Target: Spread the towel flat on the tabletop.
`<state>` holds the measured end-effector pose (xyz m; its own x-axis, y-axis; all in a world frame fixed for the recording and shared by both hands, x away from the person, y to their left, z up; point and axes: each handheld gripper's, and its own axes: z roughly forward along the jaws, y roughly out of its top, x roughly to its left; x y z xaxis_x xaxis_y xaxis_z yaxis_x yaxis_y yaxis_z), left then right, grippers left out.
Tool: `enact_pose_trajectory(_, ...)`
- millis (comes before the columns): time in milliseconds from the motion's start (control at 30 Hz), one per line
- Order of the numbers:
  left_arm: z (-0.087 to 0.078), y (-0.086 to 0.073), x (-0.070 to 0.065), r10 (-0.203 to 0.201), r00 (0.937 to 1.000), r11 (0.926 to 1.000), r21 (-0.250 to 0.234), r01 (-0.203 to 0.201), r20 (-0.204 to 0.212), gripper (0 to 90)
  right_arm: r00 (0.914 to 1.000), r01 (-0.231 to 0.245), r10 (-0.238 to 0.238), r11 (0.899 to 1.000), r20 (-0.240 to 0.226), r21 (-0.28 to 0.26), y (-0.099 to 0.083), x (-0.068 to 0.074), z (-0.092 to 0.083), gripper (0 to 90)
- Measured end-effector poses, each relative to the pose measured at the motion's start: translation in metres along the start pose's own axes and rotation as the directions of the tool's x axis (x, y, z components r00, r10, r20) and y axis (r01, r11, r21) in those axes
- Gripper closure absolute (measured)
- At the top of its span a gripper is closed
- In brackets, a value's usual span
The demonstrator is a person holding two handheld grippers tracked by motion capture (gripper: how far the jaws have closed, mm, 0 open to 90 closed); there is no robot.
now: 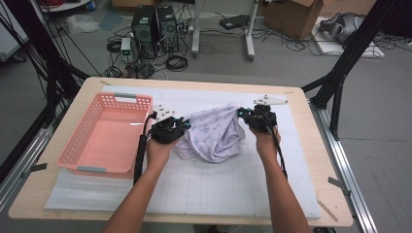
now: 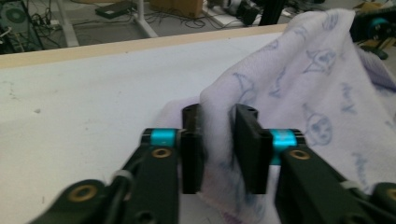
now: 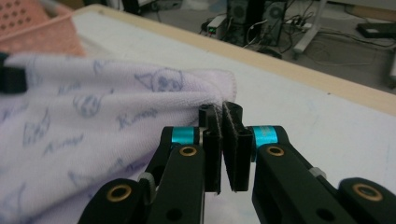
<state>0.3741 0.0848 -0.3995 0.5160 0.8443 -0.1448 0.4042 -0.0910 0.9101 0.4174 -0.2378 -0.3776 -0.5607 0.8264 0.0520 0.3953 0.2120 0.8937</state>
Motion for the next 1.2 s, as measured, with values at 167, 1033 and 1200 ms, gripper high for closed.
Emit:
enact_pose_trajectory(167, -0.003, 0.000, -0.002, 0.000, 0.9999, 0.9993, 0.036, 0.000, 0.016, 48.1, 0.9892, -0.065, 0.067, 0.998, 0.131, -0.016, 0.011, -0.015, 0.006, 86.8)
enact_pose_trajectory(1033, 0.019, -0.045, -0.069, 0.213, 0.9461, 0.9373, 0.222, -0.269, 0.244, 37.5, 0.9999, -0.009, 0.012, 0.983, -0.012, 0.184, -0.080, -0.034, -0.067, 53.3)
enact_pose_trajectory(1200, 0.019, -0.043, -0.066, 0.198, 0.9547, 0.9498, 0.197, -0.243, 0.223, 73.7, 0.9908, 0.058, -0.024, 0.965, -0.133, 0.255, -0.094, -0.006, -0.042, 44.4)
